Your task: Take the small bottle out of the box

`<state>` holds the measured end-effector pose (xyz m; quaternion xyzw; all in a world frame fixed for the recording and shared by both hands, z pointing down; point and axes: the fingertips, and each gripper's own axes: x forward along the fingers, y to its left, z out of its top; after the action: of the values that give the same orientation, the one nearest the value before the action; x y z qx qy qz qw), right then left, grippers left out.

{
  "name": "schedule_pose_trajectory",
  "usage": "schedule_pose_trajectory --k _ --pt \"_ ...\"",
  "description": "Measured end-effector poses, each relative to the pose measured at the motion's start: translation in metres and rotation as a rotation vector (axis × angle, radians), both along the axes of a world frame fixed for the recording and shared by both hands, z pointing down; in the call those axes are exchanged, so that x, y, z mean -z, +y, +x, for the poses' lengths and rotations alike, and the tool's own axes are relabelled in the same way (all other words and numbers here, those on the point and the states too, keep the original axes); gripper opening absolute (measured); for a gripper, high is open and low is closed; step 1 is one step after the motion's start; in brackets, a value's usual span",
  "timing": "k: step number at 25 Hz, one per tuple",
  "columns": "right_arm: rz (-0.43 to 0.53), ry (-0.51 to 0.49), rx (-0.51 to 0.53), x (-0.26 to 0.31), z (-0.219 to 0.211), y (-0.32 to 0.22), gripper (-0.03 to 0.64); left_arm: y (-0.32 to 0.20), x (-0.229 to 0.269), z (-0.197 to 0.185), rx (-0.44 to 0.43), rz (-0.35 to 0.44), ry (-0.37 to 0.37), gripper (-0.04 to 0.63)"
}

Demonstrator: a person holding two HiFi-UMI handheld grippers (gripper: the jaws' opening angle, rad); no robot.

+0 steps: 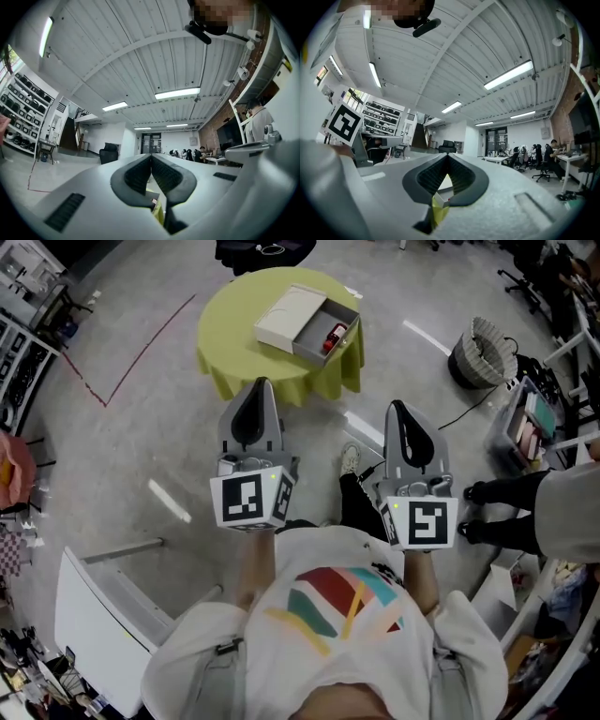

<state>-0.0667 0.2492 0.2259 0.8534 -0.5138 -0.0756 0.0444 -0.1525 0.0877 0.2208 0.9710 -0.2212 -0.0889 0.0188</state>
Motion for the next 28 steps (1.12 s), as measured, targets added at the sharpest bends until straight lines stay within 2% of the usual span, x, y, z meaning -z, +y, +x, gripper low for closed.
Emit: schedule_pose_trajectory --k 5,9,12,22,28 --pt "0.016 -0.003 0.024 -0.009 0.029 -0.016 0.003 -0.011 -0.01 0.029 0.028 0.014 -0.026 0.015" --pt "0.026 -0.058 0.028 -0.016 0.069 -0.026 0.003 -0.023 -0.003 0.06 0.078 0.07 -0.048 0.014" --pt "0.036 -0.082 0.04 -0.02 0.103 -0.042 0.003 -0.033 0.008 0.086 0.098 0.107 -0.03 0.015" --pt "-0.025 -0.02 0.115 -0.011 0.198 -0.132 0.003 -0.103 0.011 0.186 0.152 0.131 -0.057 0.015" --pt "-0.094 -0.016 0.162 -0.024 0.257 -0.175 0.003 -0.153 -0.021 0.242 0.199 0.08 -0.076 0.015"
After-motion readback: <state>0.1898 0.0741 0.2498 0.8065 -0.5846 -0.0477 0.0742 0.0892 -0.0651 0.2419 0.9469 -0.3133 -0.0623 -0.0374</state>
